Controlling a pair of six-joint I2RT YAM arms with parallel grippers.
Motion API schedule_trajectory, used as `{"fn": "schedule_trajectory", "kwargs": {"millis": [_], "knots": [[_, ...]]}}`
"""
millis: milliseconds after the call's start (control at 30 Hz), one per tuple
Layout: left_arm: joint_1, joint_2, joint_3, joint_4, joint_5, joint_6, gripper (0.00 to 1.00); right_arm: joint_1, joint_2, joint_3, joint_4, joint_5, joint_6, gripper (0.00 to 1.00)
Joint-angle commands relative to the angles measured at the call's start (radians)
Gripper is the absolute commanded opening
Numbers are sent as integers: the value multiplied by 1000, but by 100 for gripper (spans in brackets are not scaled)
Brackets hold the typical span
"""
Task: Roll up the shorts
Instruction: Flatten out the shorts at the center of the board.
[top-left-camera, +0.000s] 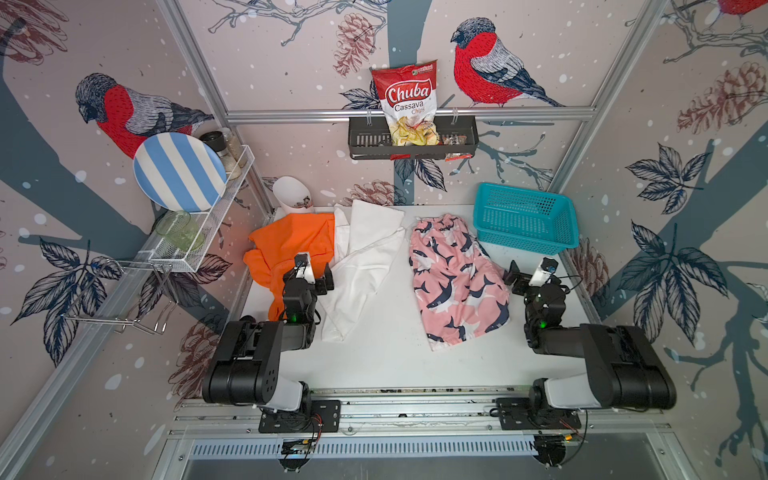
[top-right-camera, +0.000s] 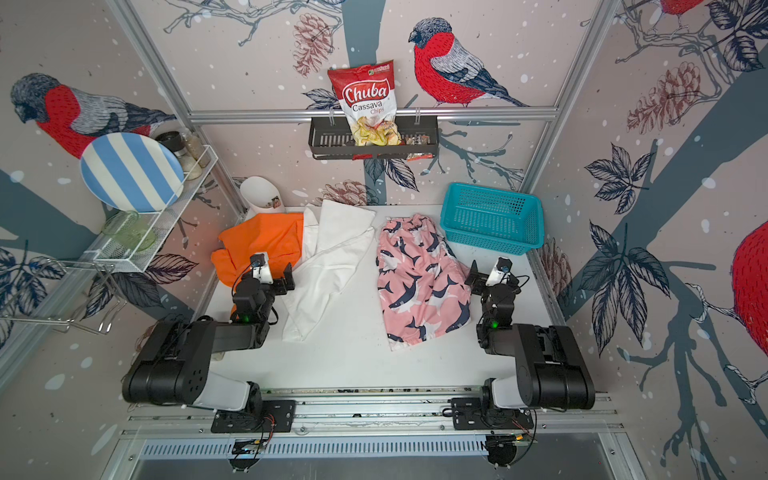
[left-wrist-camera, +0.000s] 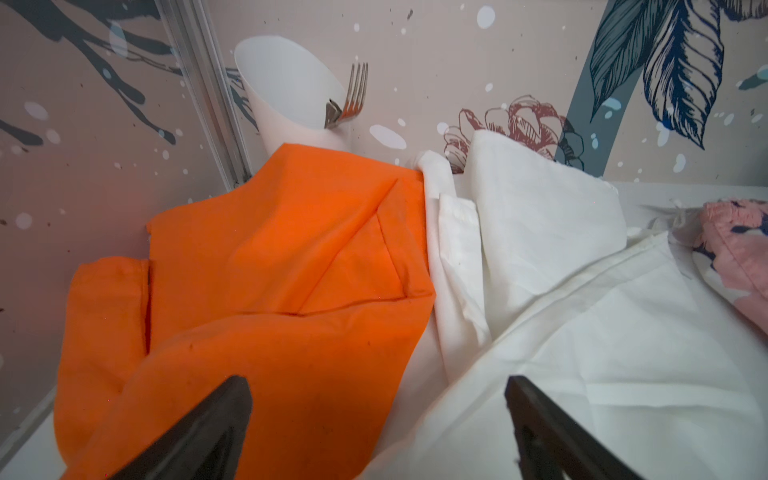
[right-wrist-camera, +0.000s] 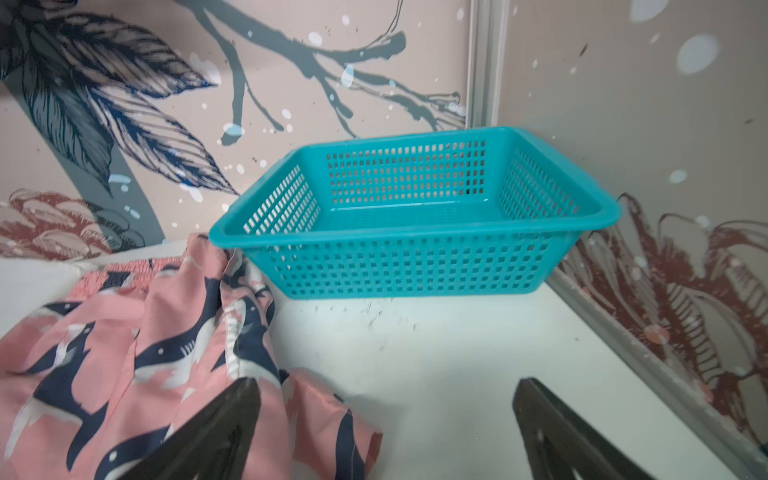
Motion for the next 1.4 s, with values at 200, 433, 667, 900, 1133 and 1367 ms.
{"fn": "schedule_trajectory", "kwargs": {"millis": [200, 433, 667, 900, 1133, 1367], "knots": [[-148, -116, 221, -556, -249, -167, 97, 300, -253, 226, -713, 184, 31, 100], [-252, -144, 312, -832, -115, -427, 95, 619, -207, 372, -1071, 118, 269, 100], [-384, -157, 304, -862, -76, -525, 95, 940, 69, 512, -1347, 188, 474, 100], [-468, -96, 339, -865, -111, -539, 95, 1065, 237, 507, -1408, 149, 666, 98], [-509, -20, 432, -906, -117, -531, 94, 1021, 160, 405, -1395, 159, 712, 34], [-535, 103, 564, -918, -26, -515, 83, 783, -257, 226, -1408, 171, 715, 0]]}}
